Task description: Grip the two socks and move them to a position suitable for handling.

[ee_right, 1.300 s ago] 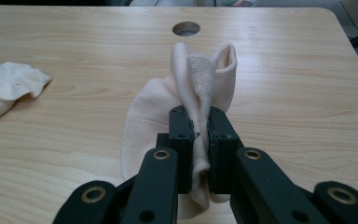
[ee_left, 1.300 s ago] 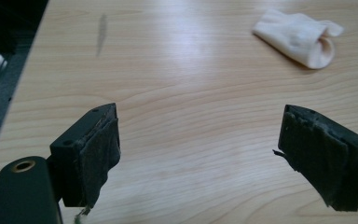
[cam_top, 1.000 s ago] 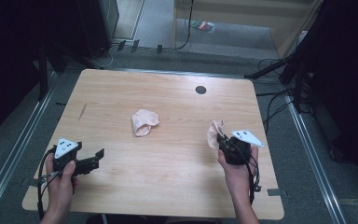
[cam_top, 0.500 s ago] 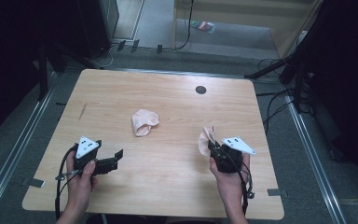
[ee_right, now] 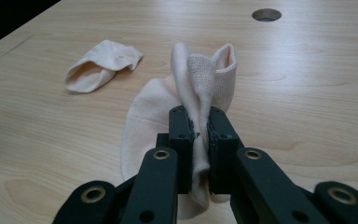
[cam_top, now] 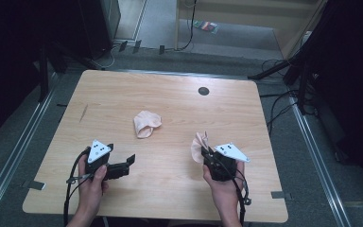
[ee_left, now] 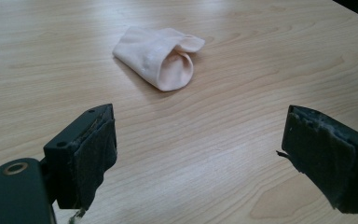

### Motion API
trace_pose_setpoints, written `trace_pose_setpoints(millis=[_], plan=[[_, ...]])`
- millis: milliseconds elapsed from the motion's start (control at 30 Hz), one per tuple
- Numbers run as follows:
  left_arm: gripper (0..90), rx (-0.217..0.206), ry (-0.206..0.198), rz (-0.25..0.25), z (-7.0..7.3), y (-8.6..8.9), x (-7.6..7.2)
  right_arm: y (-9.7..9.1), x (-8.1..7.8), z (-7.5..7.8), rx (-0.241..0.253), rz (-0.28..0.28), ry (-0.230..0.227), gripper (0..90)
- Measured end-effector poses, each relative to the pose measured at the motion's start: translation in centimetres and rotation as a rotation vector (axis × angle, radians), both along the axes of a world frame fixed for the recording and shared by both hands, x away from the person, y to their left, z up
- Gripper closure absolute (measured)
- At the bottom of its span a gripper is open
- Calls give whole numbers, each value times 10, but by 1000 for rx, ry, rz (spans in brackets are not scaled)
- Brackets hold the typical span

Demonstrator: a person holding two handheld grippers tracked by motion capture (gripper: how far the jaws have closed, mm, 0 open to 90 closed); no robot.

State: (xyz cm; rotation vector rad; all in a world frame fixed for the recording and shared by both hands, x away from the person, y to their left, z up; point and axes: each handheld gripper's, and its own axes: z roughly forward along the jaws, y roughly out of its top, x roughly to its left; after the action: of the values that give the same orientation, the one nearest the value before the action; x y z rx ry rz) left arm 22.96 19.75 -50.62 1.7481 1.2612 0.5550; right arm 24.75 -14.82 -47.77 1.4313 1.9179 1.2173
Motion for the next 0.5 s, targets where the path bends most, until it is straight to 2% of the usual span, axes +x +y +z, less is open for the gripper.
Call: trace_pose_setpoints(millis=[233, 500], plan=[[110, -24, -10, -39, -4, -12, -5, 16, -8, -5, 10, 42, 15, 833], [108, -32, -6, -87, -6, -24, -10, 35, -19, -16, 5, 99, 42, 832]])
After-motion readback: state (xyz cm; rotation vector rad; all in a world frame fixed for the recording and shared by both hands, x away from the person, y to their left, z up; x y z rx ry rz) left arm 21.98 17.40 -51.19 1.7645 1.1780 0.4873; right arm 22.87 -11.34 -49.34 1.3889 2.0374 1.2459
